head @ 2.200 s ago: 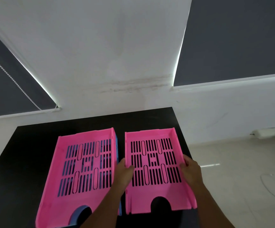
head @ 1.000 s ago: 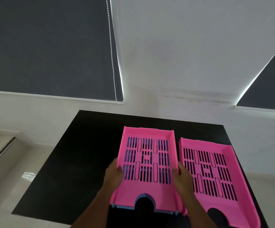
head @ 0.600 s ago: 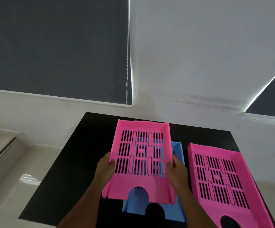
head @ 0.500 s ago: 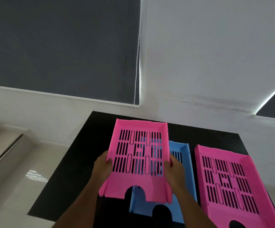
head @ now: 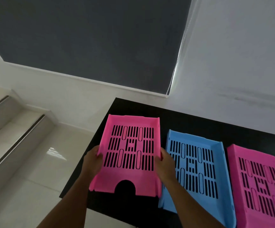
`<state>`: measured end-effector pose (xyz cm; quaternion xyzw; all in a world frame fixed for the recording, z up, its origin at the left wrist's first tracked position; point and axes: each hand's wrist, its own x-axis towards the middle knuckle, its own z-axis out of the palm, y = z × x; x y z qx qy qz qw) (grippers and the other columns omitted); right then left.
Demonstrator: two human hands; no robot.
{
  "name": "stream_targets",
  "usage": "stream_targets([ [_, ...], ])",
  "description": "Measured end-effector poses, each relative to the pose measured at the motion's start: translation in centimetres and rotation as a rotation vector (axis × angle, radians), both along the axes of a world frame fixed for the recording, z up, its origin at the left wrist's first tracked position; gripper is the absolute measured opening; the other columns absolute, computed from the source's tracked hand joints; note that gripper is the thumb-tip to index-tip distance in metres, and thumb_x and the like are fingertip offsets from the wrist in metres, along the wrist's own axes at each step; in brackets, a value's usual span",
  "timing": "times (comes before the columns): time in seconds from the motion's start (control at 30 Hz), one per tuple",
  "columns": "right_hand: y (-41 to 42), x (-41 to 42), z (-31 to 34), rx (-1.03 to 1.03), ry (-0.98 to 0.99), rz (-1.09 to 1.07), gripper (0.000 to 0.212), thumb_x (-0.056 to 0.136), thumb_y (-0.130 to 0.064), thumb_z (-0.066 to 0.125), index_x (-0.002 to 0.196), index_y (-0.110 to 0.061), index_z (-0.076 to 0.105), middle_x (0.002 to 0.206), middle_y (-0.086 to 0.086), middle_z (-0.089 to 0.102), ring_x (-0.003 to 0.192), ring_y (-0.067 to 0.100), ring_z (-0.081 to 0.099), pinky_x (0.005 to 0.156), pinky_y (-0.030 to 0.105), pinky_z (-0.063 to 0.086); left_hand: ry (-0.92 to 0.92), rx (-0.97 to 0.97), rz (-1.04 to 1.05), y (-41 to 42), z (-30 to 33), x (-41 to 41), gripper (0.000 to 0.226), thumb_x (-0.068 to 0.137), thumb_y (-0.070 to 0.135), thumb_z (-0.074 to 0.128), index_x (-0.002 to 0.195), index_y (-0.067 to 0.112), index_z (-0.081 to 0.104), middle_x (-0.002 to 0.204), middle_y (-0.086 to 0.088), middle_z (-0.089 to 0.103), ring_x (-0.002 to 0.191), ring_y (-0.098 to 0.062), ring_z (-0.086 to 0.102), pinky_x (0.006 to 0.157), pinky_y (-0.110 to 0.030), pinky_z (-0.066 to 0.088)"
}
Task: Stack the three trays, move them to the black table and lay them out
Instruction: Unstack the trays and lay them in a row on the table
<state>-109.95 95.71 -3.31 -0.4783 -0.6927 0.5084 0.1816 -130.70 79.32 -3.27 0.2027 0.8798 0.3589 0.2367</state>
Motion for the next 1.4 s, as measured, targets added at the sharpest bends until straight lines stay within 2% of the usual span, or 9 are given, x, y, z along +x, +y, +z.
stream_targets([
  [0.17,-0.7,-0.8,-2.0,0.015,-0.136,0.009,0.037,0.098,0.003,0.047,0.13,-0.009,0.061,0.107,0.008,0.072,0.071,0.004,0.066,0.051,0.013,0.053,-0.048,0.003,-0.021,-0.4,-1.8,-0.7,0.021,0.098,0.001,0.043,0.102,0.005,0.063,0.084,-0.016,0.07,0.076,-0.037,0.071,0.063,-0.036,0.057],
  [0.57,-0.6,-0.3,-3.1,-0.001,-0.185,0.034,0.039,0.098,0.005,0.046,0.129,-0.014,0.059,0.103,0.004,0.069,0.065,0.0,0.059,0.048,0.009,0.049,-0.089,0.042,0.005,0.6,-3.2,-0.5,0.025,0.098,0.001,0.043,0.117,0.009,0.058,0.084,-0.006,0.067,0.067,-0.02,0.068,0.054,-0.024,0.05],
  [0.77,0.9,0.7,-0.8,0.028,-0.096,-0.1,0.045,0.101,-0.002,0.048,0.145,-0.005,0.05,0.136,0.009,0.064,0.117,0.017,0.065,0.099,0.017,0.047,0.0,0.137,0.05,2.7,-1.5,1.0,0.037,0.1,0.008,0.048,0.136,0.014,0.047,0.096,-0.006,0.068,0.063,-0.013,0.069,0.044,-0.016,0.05],
  [0.83,1.8,1.8,-0.3,0.06,-0.061,-0.16,0.041,0.101,-0.005,0.051,0.142,-0.007,0.054,0.125,0.008,0.069,0.098,0.01,0.067,0.085,0.012,0.05,-0.005,0.147,0.019,3.8,-0.8,2.3,0.042,0.101,0.011,0.048,0.142,0.018,0.043,0.101,-0.005,0.069,0.064,-0.014,0.07,0.044,-0.017,0.053],
  [1.0,4.1,6.4,0.5,0.151,-0.104,-0.259,0.035,0.102,-0.012,0.054,0.136,-0.008,0.059,0.098,0.003,0.069,0.07,0.003,0.061,0.057,0.011,0.049,-0.02,0.045,-0.172,7.5,-0.5,6.5,0.054,0.1,0.028,0.054,0.15,0.019,0.038,0.142,-0.011,0.058,0.112,-0.033,0.068,0.094,-0.045,0.058],
  [1.1,5.5,10.2,0.4,0.161,-0.149,-0.332,0.038,0.101,-0.011,0.054,0.138,-0.006,0.058,0.129,0.013,0.066,0.108,0.022,0.066,0.091,0.03,0.057,-0.101,0.007,-0.29,9.7,-0.8,9.9,0.063,0.099,0.037,0.053,0.155,0.02,0.029,0.155,-0.013,0.043,0.14,-0.036,0.044,0.116,-0.05,0.035],
  [1.17,6.4,13.1,0.2,0.174,-0.174,-0.397,0.037,0.099,-0.008,0.055,0.135,-0.001,0.059,0.13,0.016,0.064,0.121,0.031,0.061,0.106,0.045,0.05,-0.157,0.003,-0.334,11.1,-0.7,12.3,0.069,0.098,0.038,0.055,0.156,0.018,0.024,0.159,-0.012,0.035,0.145,-0.034,0.036,0.117,-0.049,0.03],
  [1.27,7.4,17.6,-1.0,0.253,-0.256,-0.513,0.033,0.092,-0.008,0.063,0.124,-0.001,0.06,0.112,0.013,0.061,0.11,0.035,0.062,0.094,0.054,0.057,-0.258,0.035,-0.377,12.4,-1.4,15.3,0.077,0.096,0.029,0.06,0.158,0.017,0.016,0.159,-0.014,0.035,0.144,-0.032,0.038,0.116,-0.049,0.032],
  [1.4,8.0,22.1,-3.5,0.177,-0.482,-0.556,0.077,0.09,-0.028,0.07,0.154,-0.005,0.034,0.161,0.019,0.034,0.148,0.039,0.032,0.117,0.06,0.034,-0.271,0.053,-0.336,12.9,-2.3,17.4,0.089,0.091,0.025,0.067,0.157,0.025,0.008,0.16,-0.014,0.033,0.142,-0.033,0.041,0.116,-0.056,0.034],
])
